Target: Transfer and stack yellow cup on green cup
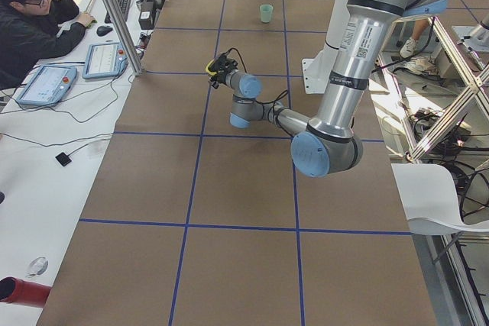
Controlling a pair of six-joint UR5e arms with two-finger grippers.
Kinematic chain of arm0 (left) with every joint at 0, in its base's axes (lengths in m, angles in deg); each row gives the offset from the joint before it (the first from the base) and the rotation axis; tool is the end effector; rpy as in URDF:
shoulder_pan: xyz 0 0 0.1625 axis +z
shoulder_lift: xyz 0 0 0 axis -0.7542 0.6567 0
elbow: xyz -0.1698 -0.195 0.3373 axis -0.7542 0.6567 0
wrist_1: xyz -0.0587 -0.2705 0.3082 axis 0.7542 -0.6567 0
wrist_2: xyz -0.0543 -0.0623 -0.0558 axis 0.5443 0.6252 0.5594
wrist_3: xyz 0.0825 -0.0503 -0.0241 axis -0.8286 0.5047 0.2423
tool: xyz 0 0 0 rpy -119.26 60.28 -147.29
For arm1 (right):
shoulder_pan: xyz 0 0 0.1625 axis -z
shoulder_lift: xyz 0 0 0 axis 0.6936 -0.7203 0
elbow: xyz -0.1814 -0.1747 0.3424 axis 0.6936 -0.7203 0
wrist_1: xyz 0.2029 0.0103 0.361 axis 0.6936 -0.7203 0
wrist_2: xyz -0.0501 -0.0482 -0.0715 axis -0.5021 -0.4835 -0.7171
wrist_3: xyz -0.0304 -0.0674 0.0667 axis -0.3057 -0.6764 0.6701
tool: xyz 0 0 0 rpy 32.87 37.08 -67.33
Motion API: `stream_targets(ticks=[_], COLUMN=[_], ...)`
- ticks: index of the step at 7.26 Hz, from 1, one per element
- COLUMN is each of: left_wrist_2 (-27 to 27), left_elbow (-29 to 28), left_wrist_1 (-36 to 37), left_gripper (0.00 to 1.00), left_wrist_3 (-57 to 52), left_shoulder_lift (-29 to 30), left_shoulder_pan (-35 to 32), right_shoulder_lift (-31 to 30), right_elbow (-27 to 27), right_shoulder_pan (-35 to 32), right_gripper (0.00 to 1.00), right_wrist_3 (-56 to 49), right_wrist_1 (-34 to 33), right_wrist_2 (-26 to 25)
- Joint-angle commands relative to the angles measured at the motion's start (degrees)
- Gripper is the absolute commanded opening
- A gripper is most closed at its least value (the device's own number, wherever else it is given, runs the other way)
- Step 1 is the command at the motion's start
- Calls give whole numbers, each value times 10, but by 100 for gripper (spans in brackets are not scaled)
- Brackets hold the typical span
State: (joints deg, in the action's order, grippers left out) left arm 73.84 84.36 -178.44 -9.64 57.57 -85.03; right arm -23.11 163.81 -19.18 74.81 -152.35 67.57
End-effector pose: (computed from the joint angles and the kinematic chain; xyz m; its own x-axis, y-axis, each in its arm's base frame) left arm 0.4028 -0.4567 0.3448 0.1757 0.6329 -0.7540 0.5954 0.5417 0.5934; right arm -0.2049 -0.5261 0.3892 0.5063 -0.1203 0.8539 0.0990 0.9918 0.0810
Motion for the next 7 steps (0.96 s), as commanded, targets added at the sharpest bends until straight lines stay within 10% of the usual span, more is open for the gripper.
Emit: stream_targets(ticks=[1,7], left_wrist_2=[-38,-36], left_elbow=[2,-6], left_wrist_1=[-10,-29], left_gripper=[0,0], left_wrist_3=[-6,-164], left_shoulder_lift=[12,-8], left_shoulder_pan=[28,97], right_shoulder_lift=[50,143], right_elbow=[-9,-53], right_shoulder_pan=[65,108], right_gripper=[98,98], right_wrist_3=[104,110], right_wrist_1=[54,81], right_wrist_2=[-3,18])
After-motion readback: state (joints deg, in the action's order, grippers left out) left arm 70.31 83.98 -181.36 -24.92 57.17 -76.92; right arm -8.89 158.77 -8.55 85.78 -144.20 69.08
